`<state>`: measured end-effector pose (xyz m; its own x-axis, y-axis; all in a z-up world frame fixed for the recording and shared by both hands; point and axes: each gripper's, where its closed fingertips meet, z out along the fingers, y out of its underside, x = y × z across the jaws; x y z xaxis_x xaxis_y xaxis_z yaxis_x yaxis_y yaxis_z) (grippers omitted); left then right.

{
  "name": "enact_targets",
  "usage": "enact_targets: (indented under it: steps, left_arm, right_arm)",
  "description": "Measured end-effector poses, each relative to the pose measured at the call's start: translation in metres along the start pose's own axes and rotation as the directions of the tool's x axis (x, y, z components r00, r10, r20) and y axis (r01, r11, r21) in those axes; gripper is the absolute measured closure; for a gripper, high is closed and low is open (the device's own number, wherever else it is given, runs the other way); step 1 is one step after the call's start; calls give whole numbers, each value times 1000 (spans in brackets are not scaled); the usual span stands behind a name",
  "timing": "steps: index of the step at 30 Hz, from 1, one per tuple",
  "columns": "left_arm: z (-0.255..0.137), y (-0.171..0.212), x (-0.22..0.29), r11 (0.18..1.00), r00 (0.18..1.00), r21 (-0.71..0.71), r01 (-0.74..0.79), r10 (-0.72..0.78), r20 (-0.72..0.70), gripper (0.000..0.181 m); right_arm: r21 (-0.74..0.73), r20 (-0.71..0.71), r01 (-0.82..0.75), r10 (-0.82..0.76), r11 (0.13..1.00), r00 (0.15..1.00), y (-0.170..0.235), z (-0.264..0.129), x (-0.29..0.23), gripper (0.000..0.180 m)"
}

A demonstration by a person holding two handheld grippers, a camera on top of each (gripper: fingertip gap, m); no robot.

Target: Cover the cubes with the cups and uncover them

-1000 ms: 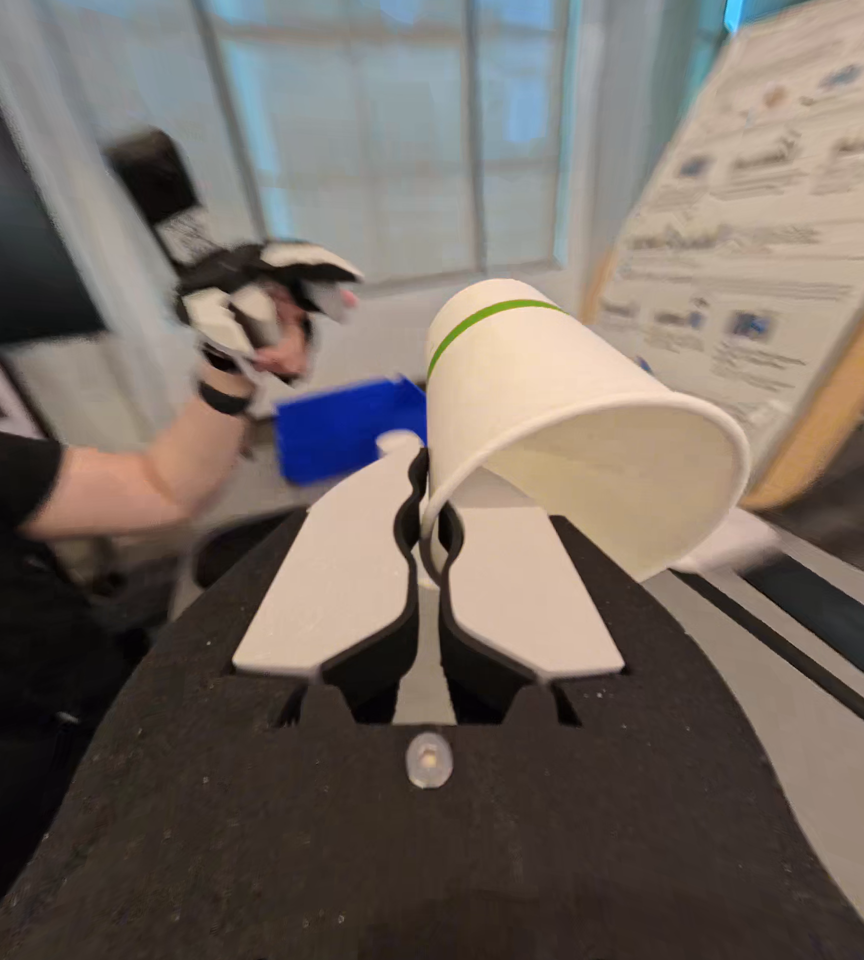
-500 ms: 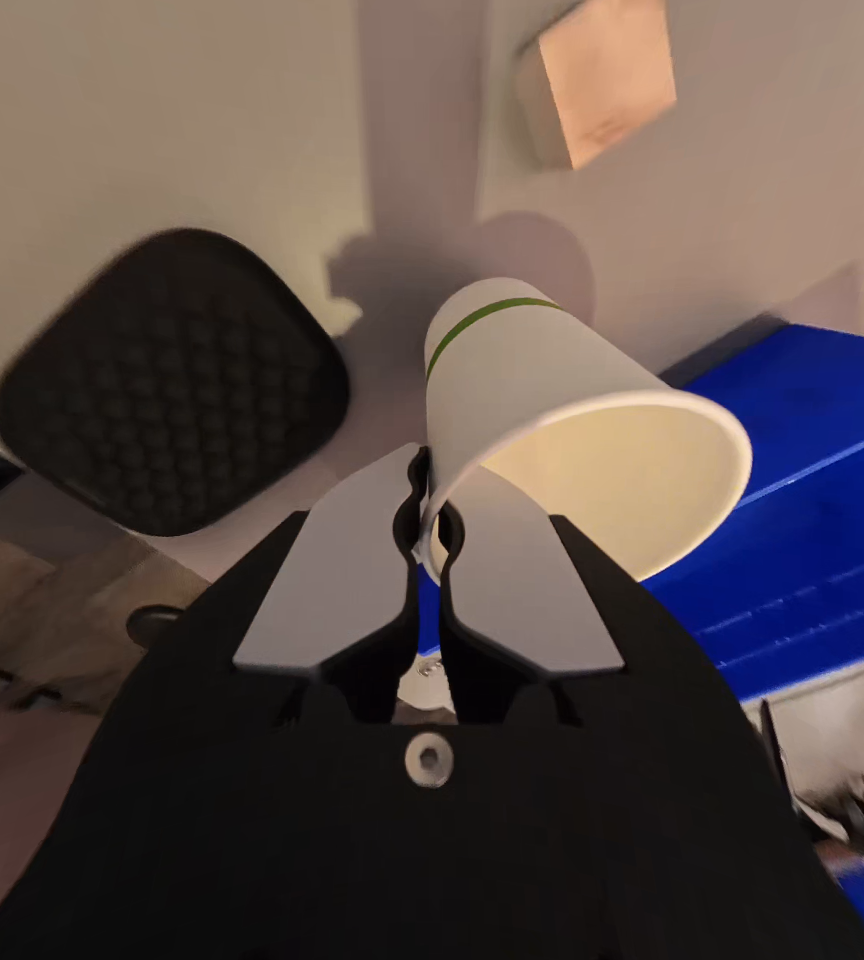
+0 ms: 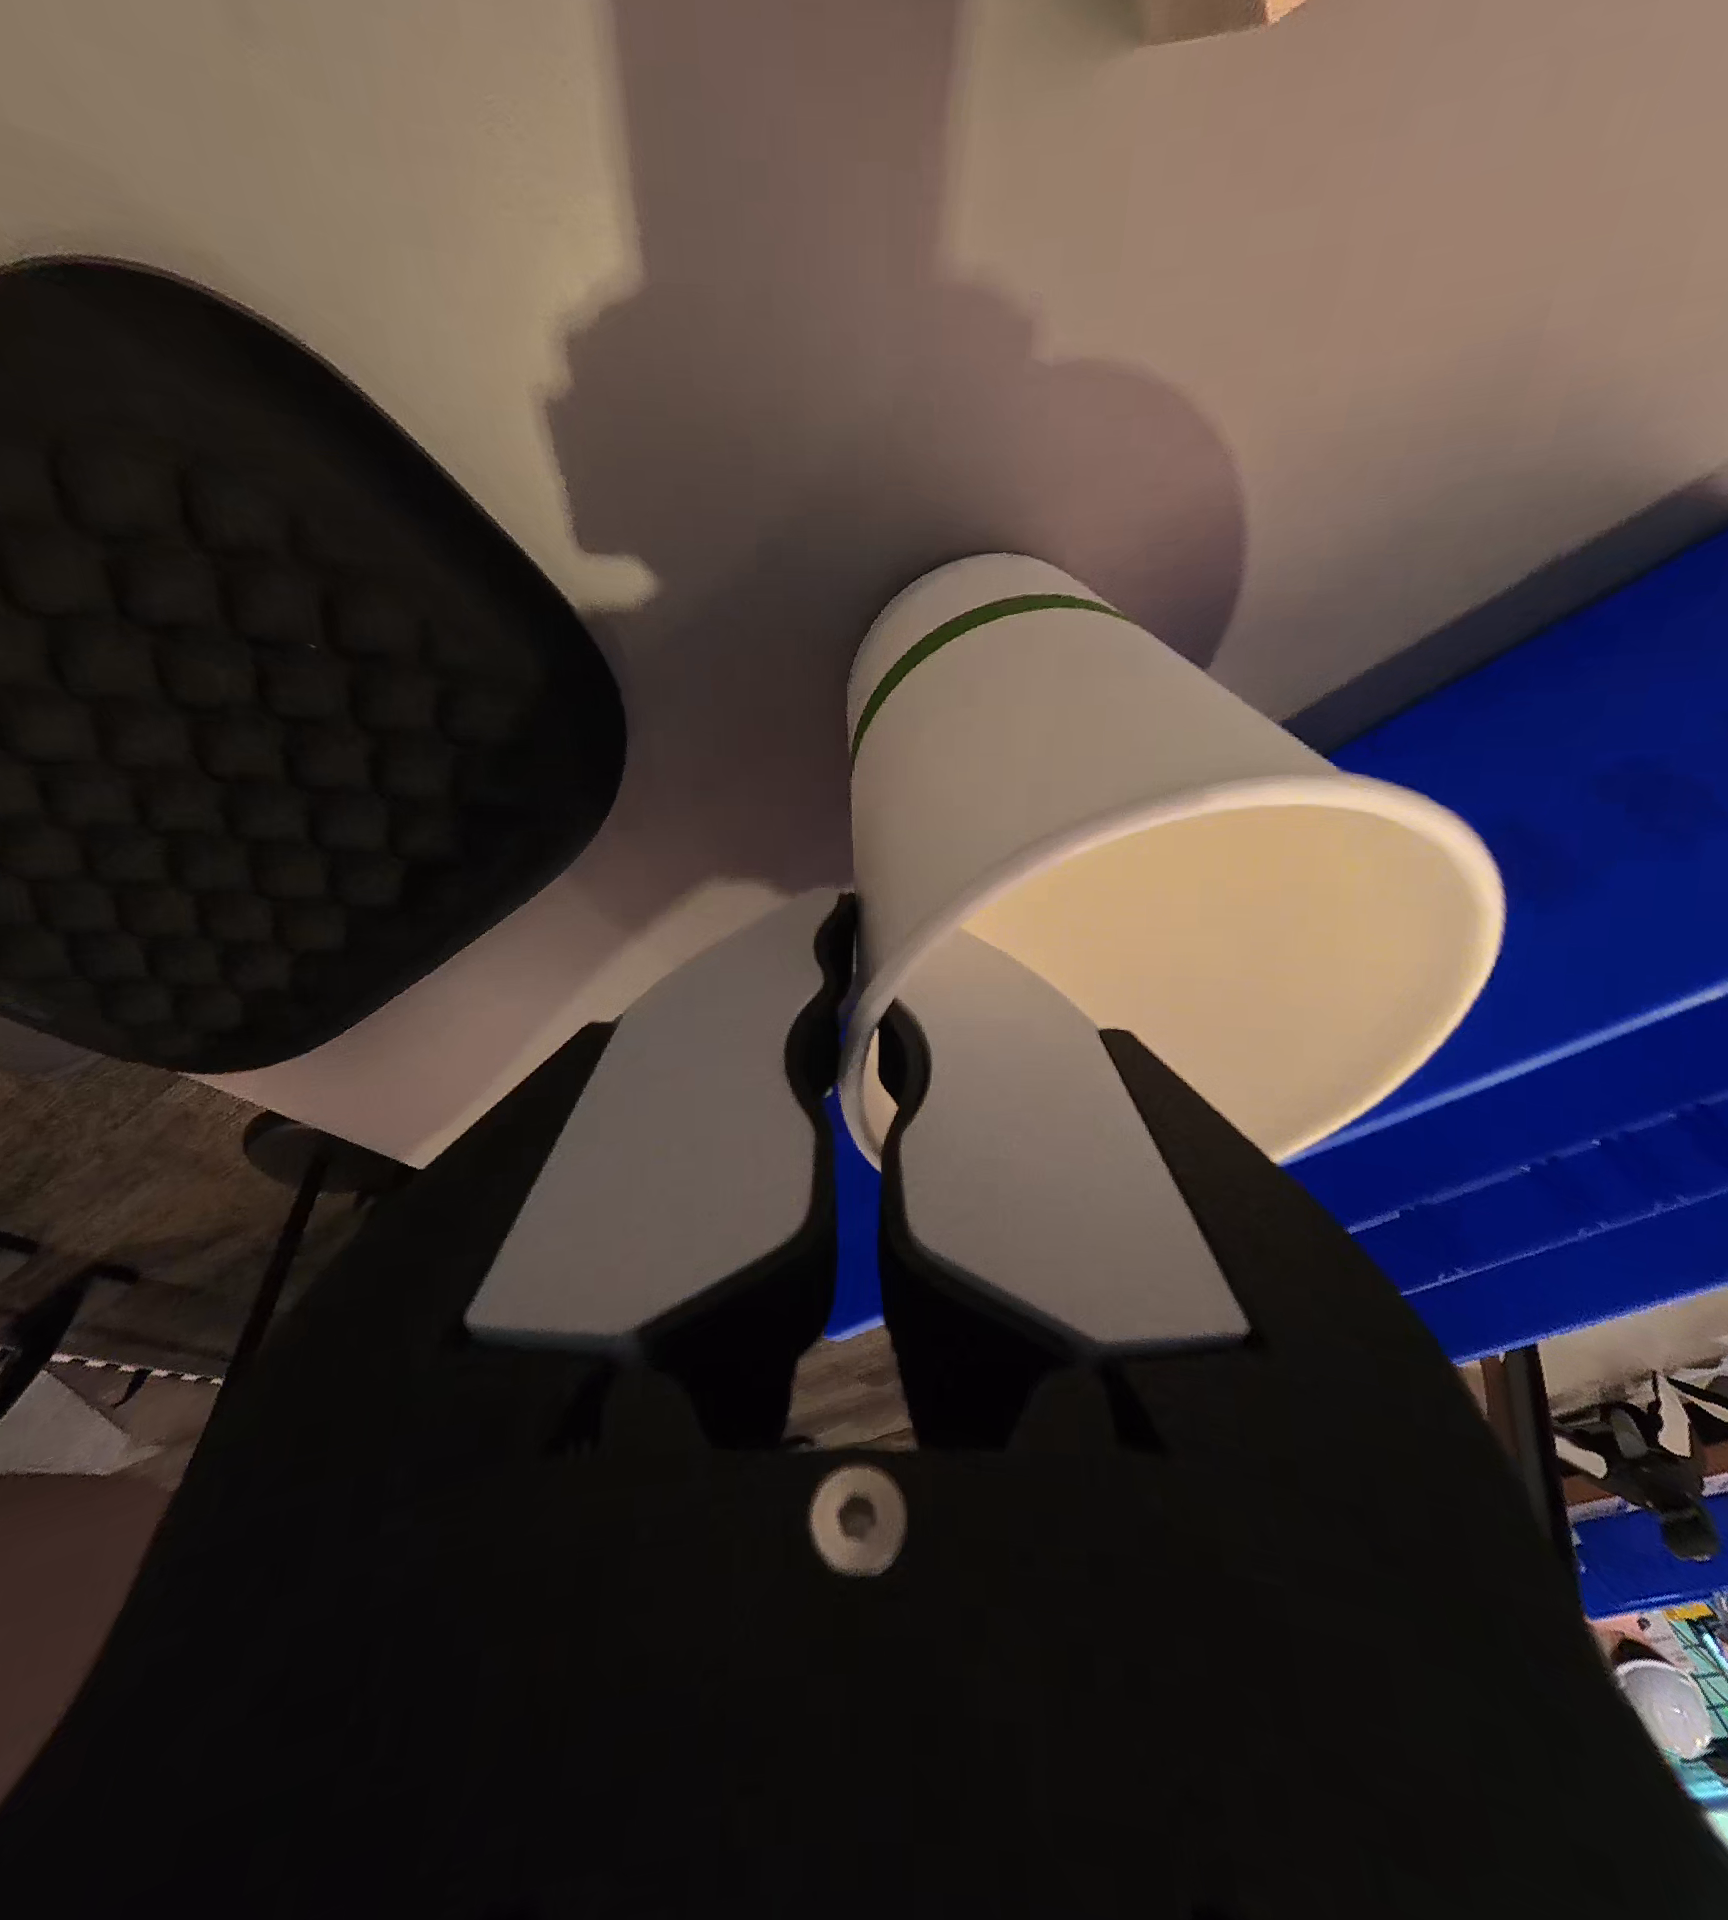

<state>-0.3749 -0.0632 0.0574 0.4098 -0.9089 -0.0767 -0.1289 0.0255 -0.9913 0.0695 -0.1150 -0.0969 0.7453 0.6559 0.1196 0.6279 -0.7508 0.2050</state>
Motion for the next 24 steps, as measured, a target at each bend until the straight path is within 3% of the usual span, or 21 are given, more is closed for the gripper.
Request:
enact_targets:
  steps: [1, 9, 12, 15, 18, 24]
  left_arm:
    - [2, 1, 1, 1000, 1000, -8, -3, 3, -6, 99]
    - [31, 2, 14, 989, 994, -105, -103, 98, -52, 88]
    - [56, -2, 13, 973, 983, -161, -168, 153, -99, 87]
    - [91, -3, 13, 932, 959, -246, -265, 230, -165, 87]
    - [129, 4, 15, 858, 921, -350, -375, 302, -247, 92]
    - [200, 23, 21, 710, 833, -457, -536, 358, -423, 93]
  right_arm:
    - [6, -6, 9, -9, 1000, 1000, -1, 1, 0, 178]
    - [118, -51, 8, -2, 993, 999, -12, -8, 0, 146]
    - [240, -130, 15, 17, 971, 991, -18, -31, 5, 137]
    - [437, -240, 25, 90, 899, 967, -26, -69, 7, 121]
    - [609, -262, 74, 112, 790, 959, -32, -98, -16, 111]
    - [750, -256, 92, 160, 655, 953, -25, -109, -54, 108]
